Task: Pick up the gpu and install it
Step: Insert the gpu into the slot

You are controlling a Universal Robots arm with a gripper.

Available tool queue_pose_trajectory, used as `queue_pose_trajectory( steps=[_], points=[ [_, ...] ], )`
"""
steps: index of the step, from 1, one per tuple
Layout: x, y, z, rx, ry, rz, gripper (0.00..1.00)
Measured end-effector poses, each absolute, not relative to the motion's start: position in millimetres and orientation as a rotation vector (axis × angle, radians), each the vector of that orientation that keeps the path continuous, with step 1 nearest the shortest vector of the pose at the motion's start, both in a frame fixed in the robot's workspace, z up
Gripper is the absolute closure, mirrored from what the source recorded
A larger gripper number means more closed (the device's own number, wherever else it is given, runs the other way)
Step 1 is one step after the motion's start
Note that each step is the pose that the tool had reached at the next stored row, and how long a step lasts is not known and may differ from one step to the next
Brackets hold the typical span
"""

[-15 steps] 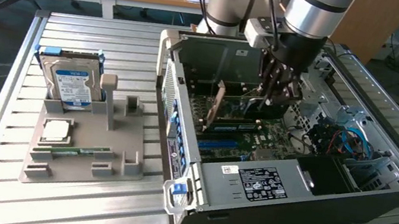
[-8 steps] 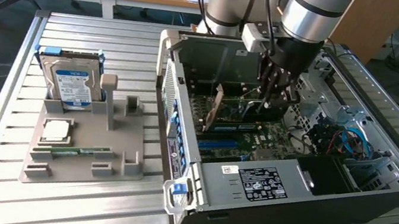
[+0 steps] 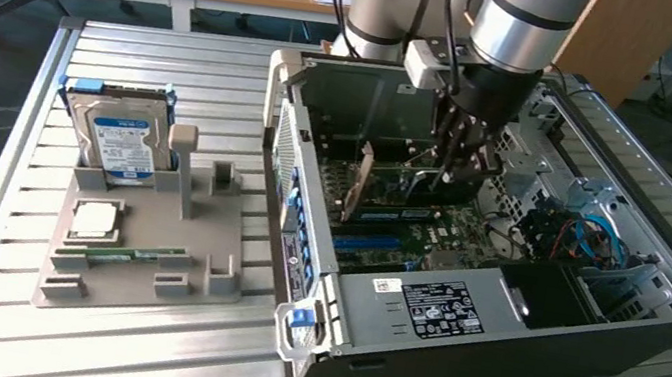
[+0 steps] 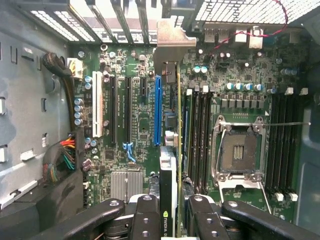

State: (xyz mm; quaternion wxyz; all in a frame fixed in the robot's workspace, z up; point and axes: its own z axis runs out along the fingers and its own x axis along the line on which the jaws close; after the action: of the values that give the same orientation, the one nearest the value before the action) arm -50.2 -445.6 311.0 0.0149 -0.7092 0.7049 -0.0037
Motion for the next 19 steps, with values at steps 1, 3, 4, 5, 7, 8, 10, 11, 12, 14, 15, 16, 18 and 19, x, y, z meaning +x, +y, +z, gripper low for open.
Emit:
queue_pose_trajectory(
  steps=[1, 3, 4, 5, 7, 8, 10, 11, 12, 14, 15, 16, 18, 19],
  points=[
    [-51.5, -445.6, 311.0, -2.207, 2.194, -0.012, 0.73],
    [-52.4, -445.6, 311.1, -2.207, 2.194, -0.012, 0.73],
    [-52.4, -445.6, 311.1, -2.208, 2.194, -0.012, 0.73],
    [-52.4, -445.6, 311.1, -2.208, 2.194, -0.012, 0.73],
    [-52.4, -445.6, 311.1, -2.207, 2.194, -0.012, 0.73],
    [-52.5, -445.6, 311.1, -2.207, 2.194, -0.012, 0.73],
    [-52.4, -445.6, 311.1, -2.207, 2.194, -0.012, 0.73],
    [-52.5, -445.6, 311.1, -2.207, 2.194, -0.012, 0.73],
    [-52.5, -445.6, 311.1, -2.207, 2.194, -0.012, 0.73],
    [-52.4, -445.6, 311.1, -2.207, 2.194, -0.012, 0.73],
    [-52.4, -445.6, 311.1, -2.207, 2.194, -0.012, 0.73],
    [-52.4, -445.6, 311.1, -2.207, 2.194, -0.012, 0.73],
    [-52.4, -445.6, 311.1, -2.207, 2.194, -0.012, 0.73],
    [-52.5, -445.6, 311.1, -2.207, 2.194, -0.012, 0.73]
  ],
)
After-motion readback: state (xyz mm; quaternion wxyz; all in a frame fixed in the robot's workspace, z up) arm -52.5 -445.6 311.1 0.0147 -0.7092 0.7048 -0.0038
